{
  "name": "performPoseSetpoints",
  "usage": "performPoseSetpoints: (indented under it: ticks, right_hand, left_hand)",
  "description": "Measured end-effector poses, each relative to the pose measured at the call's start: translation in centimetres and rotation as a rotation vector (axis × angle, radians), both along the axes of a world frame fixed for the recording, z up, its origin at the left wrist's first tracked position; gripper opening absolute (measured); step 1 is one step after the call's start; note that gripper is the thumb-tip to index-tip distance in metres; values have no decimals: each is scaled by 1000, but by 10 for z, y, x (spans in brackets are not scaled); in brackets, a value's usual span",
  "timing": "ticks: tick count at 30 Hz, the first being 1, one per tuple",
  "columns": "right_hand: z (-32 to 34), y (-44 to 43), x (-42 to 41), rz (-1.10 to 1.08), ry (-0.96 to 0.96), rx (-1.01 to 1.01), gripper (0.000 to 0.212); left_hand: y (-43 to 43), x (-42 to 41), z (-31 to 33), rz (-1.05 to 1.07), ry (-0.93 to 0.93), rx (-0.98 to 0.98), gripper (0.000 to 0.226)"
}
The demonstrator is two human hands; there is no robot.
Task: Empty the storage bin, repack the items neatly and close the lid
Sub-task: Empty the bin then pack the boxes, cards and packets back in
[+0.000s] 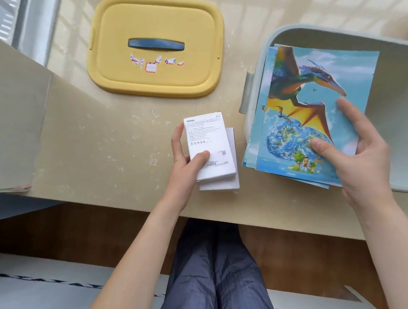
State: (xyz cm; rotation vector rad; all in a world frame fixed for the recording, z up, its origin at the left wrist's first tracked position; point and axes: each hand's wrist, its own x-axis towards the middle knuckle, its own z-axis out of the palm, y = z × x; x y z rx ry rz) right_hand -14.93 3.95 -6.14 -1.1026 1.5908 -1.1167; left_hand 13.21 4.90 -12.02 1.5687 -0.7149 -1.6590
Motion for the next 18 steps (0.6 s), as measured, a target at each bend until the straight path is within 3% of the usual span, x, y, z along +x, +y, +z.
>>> performPoseSetpoints:
  ticks: [2, 7, 18]
  right_hand:
    - [0, 1, 0, -1, 20, -6, 69]
    - [2, 3, 1, -14, 26, 5, 70]
    - [79, 32, 1, -203, -16, 99, 75]
  left_hand:
    - [-1, 2, 3, -30, 7, -19, 70]
    - [-5, 10, 10, -73, -14, -29, 45]
    - [-7, 26, 118, -122, -31, -85, 49]
